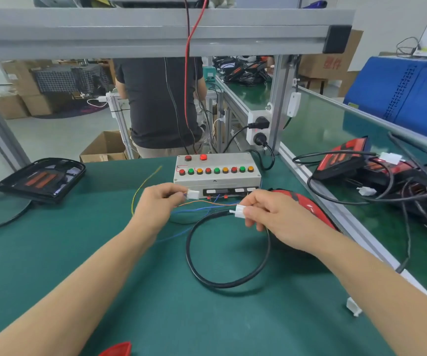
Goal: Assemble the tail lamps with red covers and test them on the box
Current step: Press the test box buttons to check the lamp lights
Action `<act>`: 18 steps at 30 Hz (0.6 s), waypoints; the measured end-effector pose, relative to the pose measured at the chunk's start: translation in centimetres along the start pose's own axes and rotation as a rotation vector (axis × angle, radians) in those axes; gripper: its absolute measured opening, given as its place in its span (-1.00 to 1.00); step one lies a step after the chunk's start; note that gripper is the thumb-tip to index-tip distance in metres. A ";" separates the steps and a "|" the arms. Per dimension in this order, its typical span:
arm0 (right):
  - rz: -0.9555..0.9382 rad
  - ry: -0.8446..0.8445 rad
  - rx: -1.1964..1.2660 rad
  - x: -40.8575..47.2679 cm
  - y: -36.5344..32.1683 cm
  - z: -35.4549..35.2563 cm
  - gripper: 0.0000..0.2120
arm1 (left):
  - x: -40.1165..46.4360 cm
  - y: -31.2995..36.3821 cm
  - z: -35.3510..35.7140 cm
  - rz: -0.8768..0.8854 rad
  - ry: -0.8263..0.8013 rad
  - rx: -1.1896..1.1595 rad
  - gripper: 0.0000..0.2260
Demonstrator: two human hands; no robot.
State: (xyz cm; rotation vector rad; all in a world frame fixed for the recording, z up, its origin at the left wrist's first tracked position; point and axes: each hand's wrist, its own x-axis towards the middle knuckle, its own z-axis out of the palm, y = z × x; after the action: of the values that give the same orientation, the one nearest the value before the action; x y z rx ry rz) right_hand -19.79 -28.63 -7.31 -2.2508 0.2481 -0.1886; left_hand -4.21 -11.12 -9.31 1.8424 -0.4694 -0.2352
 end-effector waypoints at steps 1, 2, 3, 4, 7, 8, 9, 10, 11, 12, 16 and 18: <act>0.003 0.025 0.001 0.1 0.0 0.2 -0.91 | -0.3 0.5 0.2 0.007 -0.098 -0.041 -0.81; 0.007 0.044 0.006 0.3 -0.1 0.5 -0.91 | -0.6 0.8 0.5 0.014 -0.192 -0.050 -0.81; 0.011 0.059 0.004 0.5 -0.1 0.8 -0.91 | -0.9 1.1 0.9 0.020 -0.265 -0.053 -0.82; 0.017 0.073 -0.006 0.6 -0.2 1.1 -0.90 | -1.1 1.2 1.2 0.019 -0.307 -0.055 -0.82; 0.028 0.101 -0.005 0.9 -0.2 1.7 -0.90 | -1.3 1.2 1.5 -0.009 -0.308 -0.091 -0.84; 0.032 0.098 0.002 0.9 -0.2 1.8 -0.90 | -1.3 1.1 1.5 -0.024 -0.292 -0.107 -0.86; 0.033 0.090 0.008 1.0 -0.2 1.8 -0.90 | -1.4 1.0 1.5 -0.037 -0.276 -0.121 -0.87; 0.034 0.083 0.014 1.0 -0.1 1.9 -0.90 | -1.4 0.9 1.5 -0.046 -0.257 -0.130 -0.87; 0.032 0.077 0.021 1.0 -0.1 1.9 -0.90 | -1.5 0.8 1.6 -0.053 -0.235 -0.138 -0.86; 0.030 0.074 0.027 0.9 -0.1 2.0 -0.89 | -1.5 0.8 1.6 -0.060 -0.214 -0.145 -0.86; 0.005 0.085 0.023 1.0 -0.3 2.1 -0.90 | -1.5 0.8 1.7 -0.060 -0.194 -0.166 -0.89; 0.002 0.090 0.003 1.0 -0.4 2.1 -0.90 | -1.6 0.9 1.8 -0.043 -0.230 -0.157 -0.89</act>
State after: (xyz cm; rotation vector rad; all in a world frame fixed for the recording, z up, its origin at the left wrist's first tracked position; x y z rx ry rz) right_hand -18.31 -27.12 -8.30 -2.2418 0.2977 -0.2890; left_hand -6.55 -12.21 -9.10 1.6805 -0.5540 -0.5038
